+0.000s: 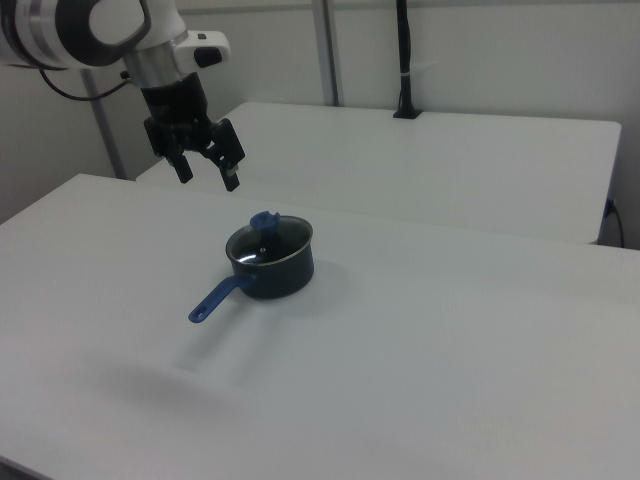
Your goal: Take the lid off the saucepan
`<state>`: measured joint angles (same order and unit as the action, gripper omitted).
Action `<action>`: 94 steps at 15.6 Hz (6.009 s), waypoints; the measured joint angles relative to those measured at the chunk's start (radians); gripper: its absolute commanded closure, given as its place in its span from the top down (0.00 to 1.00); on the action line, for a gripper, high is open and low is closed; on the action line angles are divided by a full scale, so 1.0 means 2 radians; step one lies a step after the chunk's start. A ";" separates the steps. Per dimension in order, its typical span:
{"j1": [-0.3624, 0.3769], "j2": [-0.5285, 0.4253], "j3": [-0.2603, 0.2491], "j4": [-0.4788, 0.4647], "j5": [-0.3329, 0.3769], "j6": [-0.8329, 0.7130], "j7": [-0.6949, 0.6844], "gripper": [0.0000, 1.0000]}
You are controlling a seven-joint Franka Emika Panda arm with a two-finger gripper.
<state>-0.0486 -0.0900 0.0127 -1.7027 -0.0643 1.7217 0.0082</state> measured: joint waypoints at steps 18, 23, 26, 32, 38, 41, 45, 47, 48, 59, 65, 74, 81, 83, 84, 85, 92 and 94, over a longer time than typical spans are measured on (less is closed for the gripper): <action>-0.001 0.000 0.000 0.000 0.002 0.000 -0.003 1.00; -0.005 0.032 -0.001 0.009 0.002 0.015 -0.020 1.00; -0.006 0.089 -0.001 0.044 0.002 0.051 0.010 1.00; 0.016 0.194 0.006 0.082 0.003 0.196 0.104 1.00; 0.046 0.248 0.006 0.087 0.003 0.258 0.148 1.00; 0.052 0.262 0.006 0.088 0.002 0.271 0.155 1.00; 0.053 0.272 0.006 0.088 -0.013 0.273 0.156 0.80; 0.057 0.276 0.007 0.088 -0.017 0.274 0.161 0.63; 0.060 0.277 0.007 0.088 -0.021 0.275 0.170 0.55; 0.055 0.243 0.005 0.103 -0.029 0.207 0.205 0.37; -0.028 0.141 0.002 0.038 -0.029 0.069 -0.009 0.37; -0.112 0.048 -0.001 -0.263 -0.027 0.311 -0.141 0.38; -0.100 0.052 0.000 -0.296 -0.027 0.350 -0.123 1.00; -0.101 0.052 0.000 -0.288 -0.027 0.329 -0.093 1.00; -0.102 0.051 0.000 -0.274 -0.027 0.300 -0.082 1.00; -0.103 0.051 0.000 -0.253 -0.027 0.266 -0.076 1.00; -0.087 0.033 0.005 -0.026 -0.024 0.033 -0.045 1.00; -0.064 0.029 0.008 0.010 -0.022 0.004 -0.002 1.00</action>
<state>-0.1766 -0.0321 0.0277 -1.6837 -0.1093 1.7299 0.0033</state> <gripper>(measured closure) 0.000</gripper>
